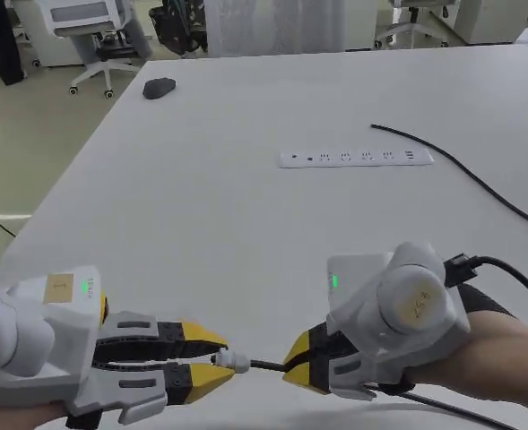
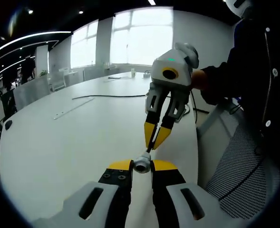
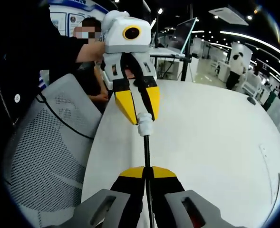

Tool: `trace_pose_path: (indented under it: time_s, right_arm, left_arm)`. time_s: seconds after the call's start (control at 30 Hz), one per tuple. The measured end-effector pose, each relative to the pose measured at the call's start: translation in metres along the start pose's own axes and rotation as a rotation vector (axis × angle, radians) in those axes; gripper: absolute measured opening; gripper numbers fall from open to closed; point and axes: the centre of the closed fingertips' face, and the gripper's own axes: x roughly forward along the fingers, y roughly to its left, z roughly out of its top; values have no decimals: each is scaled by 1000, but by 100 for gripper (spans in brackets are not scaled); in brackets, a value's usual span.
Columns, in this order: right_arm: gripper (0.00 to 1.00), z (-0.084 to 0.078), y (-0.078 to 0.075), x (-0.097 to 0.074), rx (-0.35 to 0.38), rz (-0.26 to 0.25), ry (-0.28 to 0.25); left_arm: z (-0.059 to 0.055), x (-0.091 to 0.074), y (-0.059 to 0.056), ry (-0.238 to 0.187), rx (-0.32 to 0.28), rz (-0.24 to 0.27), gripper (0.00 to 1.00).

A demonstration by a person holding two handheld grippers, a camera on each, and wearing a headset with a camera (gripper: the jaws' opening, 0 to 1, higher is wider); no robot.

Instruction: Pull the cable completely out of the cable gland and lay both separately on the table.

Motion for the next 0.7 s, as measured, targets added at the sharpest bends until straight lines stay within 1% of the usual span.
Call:
trace_pose_path:
  time_s: [0.03,0.07,0.1,0.2,0.23,0.27,0.33,0.37,0.4,0.47,0.53,0.57,0.6,0.63,0.67,0.7]
  right_arm:
    - [0,0,0,0,0,1,0]
    - [0,0,2,1,-1,8,2]
    - [0,0,2,1,0,10,4]
    - [0,1,4,5,2,16,10]
    - [0,1,5,7,-4,13,15]
    - [0,1,3,9,-13,2,17]
    - [0,3,2,14,-1,0,20]
    - [0,6,-1,16,10,-13,14]
    - [0,10,-3,18,25,-17,6]
    - [0,20,-7,23,57,-28,-22]
    - [0,31,-8,28,80,-25,-35]
    - [0,36,-10,32,89,-29,-34]
    - [0,40,-10,35,88,-29,-35]
    - [0,46,-12,39,93,-31,-36]
    - [0,50,-13,42,94,-30,-41]
    - [0,54,-13,46,96,-25,-44]
  left_arm:
    - [-1,-4,-1,-7,-8,8,15]
    - [-1,-8,-1,-23,-20,14,15]
    - [-2,-13,0,-38,-38,32,15]
    - [-10,-25,5,-49,-62,79,15]
    - [-13,-28,5,-53,-69,88,15]
    - [-18,-33,7,-53,-79,110,15]
    - [-24,-40,9,-58,-99,135,15]
    - [-28,-45,13,-65,-107,165,15]
    - [-32,-50,15,-78,-127,189,15]
    - [-37,-58,16,-98,-145,217,15]
    - [-43,-62,15,-103,-155,233,15]
    - [-48,-64,15,-105,-164,241,15]
    - [-52,-65,14,-103,-171,247,15]
    - [-59,-67,14,-99,-182,264,15]
    - [-60,-68,14,-103,-185,267,15]
    - [-65,-70,13,-109,-200,275,15]
